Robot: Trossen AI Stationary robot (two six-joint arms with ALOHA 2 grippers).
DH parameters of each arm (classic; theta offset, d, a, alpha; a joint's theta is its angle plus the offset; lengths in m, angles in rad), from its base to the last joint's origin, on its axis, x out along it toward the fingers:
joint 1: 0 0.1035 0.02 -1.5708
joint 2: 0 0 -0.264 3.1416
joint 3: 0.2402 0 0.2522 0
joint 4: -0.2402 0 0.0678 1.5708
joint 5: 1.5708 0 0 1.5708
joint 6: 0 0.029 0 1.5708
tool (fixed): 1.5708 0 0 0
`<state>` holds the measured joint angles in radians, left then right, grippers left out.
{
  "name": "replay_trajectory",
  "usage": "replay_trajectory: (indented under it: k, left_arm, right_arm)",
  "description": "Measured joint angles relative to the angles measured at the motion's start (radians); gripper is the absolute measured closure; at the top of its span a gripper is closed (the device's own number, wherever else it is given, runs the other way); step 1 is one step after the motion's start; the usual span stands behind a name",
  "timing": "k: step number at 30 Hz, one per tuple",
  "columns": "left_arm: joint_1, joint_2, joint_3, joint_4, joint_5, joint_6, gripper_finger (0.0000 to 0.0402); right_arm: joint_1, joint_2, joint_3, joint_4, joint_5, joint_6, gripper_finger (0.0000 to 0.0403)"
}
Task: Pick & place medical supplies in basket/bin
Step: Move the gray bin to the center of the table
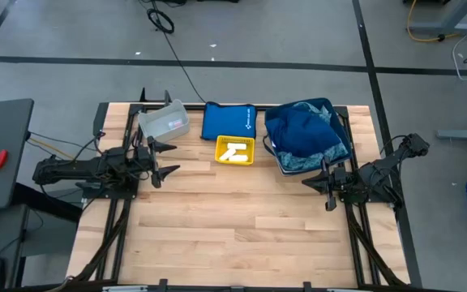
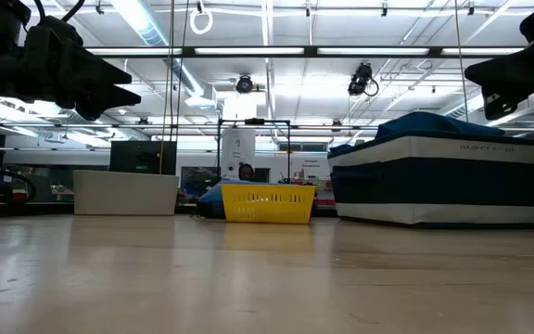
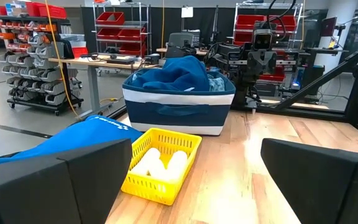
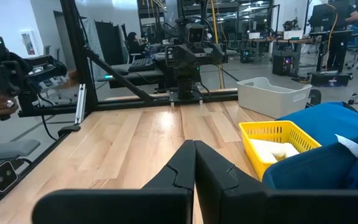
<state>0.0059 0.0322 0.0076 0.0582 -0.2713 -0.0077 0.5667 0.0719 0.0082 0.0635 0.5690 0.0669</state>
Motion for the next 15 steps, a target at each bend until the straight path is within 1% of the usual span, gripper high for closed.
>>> replay_trajectory:
  k: [7,11,13,15]
  left_arm:
    - [0.0,0.0,0.0,-0.001,-0.001,0.0,0.004]
    - [0.0,0.0,-0.001,0.001,-0.023,-0.011,0.004]
    - [0.0,0.002,-0.001,0.004,-0.058,-0.036,0.004]
    - [0.001,0.012,0.002,0.005,-0.141,-0.067,0.004]
  right_arm:
    - [0.0,0.0,0.0,0.0,0.0,0.0,0.0394]
    - [0.0,0.0,0.0,0.0,0.0,0.0,0.0394]
    - [0.0,0.0,0.0,0.0,0.0,0.0,0.0394]
    - [0.0,0.0,0.0,0.0,0.0,0.0,0.0394]
